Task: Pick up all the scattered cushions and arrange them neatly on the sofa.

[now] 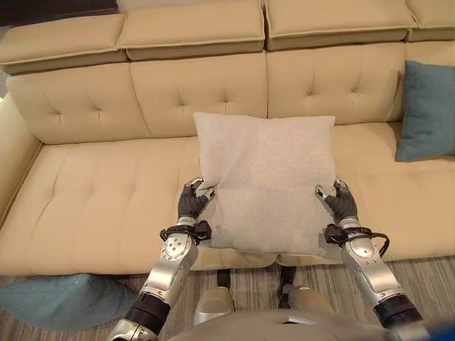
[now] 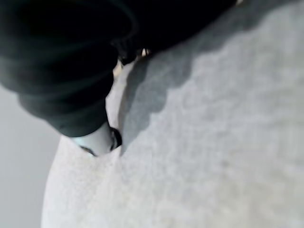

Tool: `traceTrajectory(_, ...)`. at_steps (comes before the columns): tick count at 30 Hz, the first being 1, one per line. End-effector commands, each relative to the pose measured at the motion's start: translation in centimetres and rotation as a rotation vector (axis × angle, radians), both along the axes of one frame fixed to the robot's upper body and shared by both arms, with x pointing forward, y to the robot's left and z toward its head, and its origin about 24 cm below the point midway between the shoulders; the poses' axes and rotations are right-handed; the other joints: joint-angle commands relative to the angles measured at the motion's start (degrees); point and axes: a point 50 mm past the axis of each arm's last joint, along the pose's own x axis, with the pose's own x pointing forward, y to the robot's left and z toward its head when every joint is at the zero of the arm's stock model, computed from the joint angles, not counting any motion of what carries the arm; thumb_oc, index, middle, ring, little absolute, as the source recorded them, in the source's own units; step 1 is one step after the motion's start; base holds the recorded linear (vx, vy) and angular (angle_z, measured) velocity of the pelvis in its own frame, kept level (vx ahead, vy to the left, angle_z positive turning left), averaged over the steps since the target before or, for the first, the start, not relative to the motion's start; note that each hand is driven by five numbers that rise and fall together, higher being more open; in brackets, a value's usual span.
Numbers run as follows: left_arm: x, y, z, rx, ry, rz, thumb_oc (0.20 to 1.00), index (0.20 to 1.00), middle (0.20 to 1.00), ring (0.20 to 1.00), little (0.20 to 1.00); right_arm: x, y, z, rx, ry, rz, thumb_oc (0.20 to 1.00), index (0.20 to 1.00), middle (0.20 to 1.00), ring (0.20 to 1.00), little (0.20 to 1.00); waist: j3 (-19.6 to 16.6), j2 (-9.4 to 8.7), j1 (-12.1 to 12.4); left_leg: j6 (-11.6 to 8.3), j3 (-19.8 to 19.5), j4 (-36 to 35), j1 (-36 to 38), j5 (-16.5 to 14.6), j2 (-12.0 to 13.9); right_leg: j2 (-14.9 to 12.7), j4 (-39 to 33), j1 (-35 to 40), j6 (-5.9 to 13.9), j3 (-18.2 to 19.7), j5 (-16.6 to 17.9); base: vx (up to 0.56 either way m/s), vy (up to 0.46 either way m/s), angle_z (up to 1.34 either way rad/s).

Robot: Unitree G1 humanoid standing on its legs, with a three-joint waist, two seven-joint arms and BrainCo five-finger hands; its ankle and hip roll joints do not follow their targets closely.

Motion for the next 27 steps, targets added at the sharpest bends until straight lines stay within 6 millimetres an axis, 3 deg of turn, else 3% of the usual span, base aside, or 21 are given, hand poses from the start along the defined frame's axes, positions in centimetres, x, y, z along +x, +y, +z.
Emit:
traceTrajectory(1, 2.2, -1.7, 5.1, -0.052, -0.271, -0.117, 0.200, 0.200, 0.200, 0.200, 0.200, 2.1, 2.8, 5.5, 0.061, -0.296, 0.111, 0.200, 0.200, 0.200, 0.200, 0.200, 0.4, -4.69, 0.4, 0.29, -4.1, 6.2, -5.5, -4.1, -7.7, -4.4, 0.3, 4.7, 5.79, 0.7, -6.6, 0.05, -0.027, 0.10)
traceTrajectory(4, 2.3, -1.6, 5.2, -0.039, -0.268, -0.117, 0.200, 0.200, 0.200, 0.200, 0.200, 2.3, 2.8, 5.6, 0.075, -0.301, 0.099, 0.200, 0.200, 0.200, 0.200, 0.200, -0.1, -5.26, 0.6, 1.91, -1.3, 6.2, -8.4, -3.7, -10.3, -4.1, 0.3, 4.2, 5.97, 0.8, -6.0, 0.06, 0.033, 0.12)
traceTrajectory(6, 2.2, -1.3, 5.0, -0.027, -0.262, -0.103, 0.200, 0.200, 0.200, 0.200, 0.200, 2.5, 3.3, 5.9, 0.080, -0.316, 0.110, 0.200, 0.200, 0.200, 0.200, 0.200, -0.8, -5.06, 1.6, 2.76, -1.8, 4.1, -7.2, -3.6, -11.4, -3.0, 0.6, 3.8, 6.06, 2.0, -6.1, 0.12, 0.105, -0.12)
traceTrajectory(11, 1.6, -0.1, 4.8, 0.017, -0.247, -0.082, 0.200, 0.200, 0.200, 0.200, 0.200, 2.6, 4.4, 5.9, 0.106, -0.315, 0.141, 0.200, 0.200, 0.200, 0.200, 0.200, -1.9, -5.85, 3.0, 4.50, -0.2, -0.9, -1.8, -3.6, -10.7, -3.9, 7.4, 4.0, 7.37, 1.4, -8.4, 0.16, 0.129, -0.42)
traceTrajectory(12, 1.8, 0.6, 5.6, 0.050, -0.279, -0.074, 0.200, 0.200, 0.200, 0.200, 0.200, 2.9, 5.3, 6.4, 0.114, -0.330, 0.169, 0.200, 0.200, 0.200, 0.200, 0.200, -0.8, -5.23, 2.9, 5.48, 0.3, -1.5, -0.7, -3.7, -9.5, -5.0, 16.3, -0.2, 9.28, 2.2, -9.3, 0.05, 0.154, -0.74)
traceTrajectory(14, 1.9, 0.7, 5.8, 0.051, -0.290, -0.072, 0.200, 0.200, 0.200, 0.200, 0.200, 3.1, 5.4, 6.6, 0.114, -0.342, 0.171, 0.200, 0.200, 0.200, 0.200, 0.200, -1.0, -4.90, 2.8, 5.89, 0.1, -2.4, -0.2, -4.0, -9.6, -6.9, 15.2, -1.1, 9.47, 3.6, -8.5, 0.06, 0.052, -0.76)
traceTrajectory(18, 2.0, 0.2, 5.9, 0.032, -0.296, -0.077, 0.200, 0.200, 0.200, 0.200, 0.200, 3.1, 5.3, 6.6, 0.088, -0.337, 0.177, 0.200, 0.200, 0.200, 0.200, 0.200, -1.1, -4.28, 2.7, 5.54, -0.3, -3.1, 0.7, -4.9, -9.1, -10.2, 9.4, -1.8, 9.97, 4.9, -4.1, 0.12, -0.076, -0.08)
traceTrajectory(19, 2.1, 0.1, 6.0, 0.029, -0.302, -0.072, 0.200, 0.200, 0.200, 0.200, 0.200, 3.2, 5.2, 6.7, 0.085, -0.338, 0.167, 0.200, 0.200, 0.200, 0.200, 0.200, -0.9, -4.88, 2.9, 5.21, 0.0, -2.5, 0.4, -5.3, -9.3, -11.3, 6.2, -0.8, 10.83, 3.7, -2.2, 0.18, -0.203, 0.17)
traceTrajectory(22, 1.8, 0.1, 5.3, 0.010, -0.270, -0.049, 0.200, 0.200, 0.200, 0.200, 0.200, 3.3, 4.4, 6.0, 0.015, -0.301, 0.163, 0.200, 0.200, 0.200, 0.200, 0.200, -2.8, -5.23, 2.6, 3.05, -0.8, -7.6, 2.8, -3.6, -7.2, -8.9, 0.3, 2.0, 10.67, 1.4, -1.8, 0.29, -0.257, 0.12)
traceTrajectory(27, 2.8, -0.4, 6.1, -0.016, -0.298, -0.048, 0.200, 0.200, 0.200, 0.200, 0.200, 4.4, 3.7, 6.8, -0.051, -0.322, 0.151, 0.200, 0.200, 0.200, 0.200, 0.200, -2.5, -4.75, 2.4, 1.57, -2.3, -7.6, 0.3, -2.7, -5.5, -7.0, 0.3, -0.1, 10.03, 0.7, -3.6, 0.06, -0.114, 0.15)
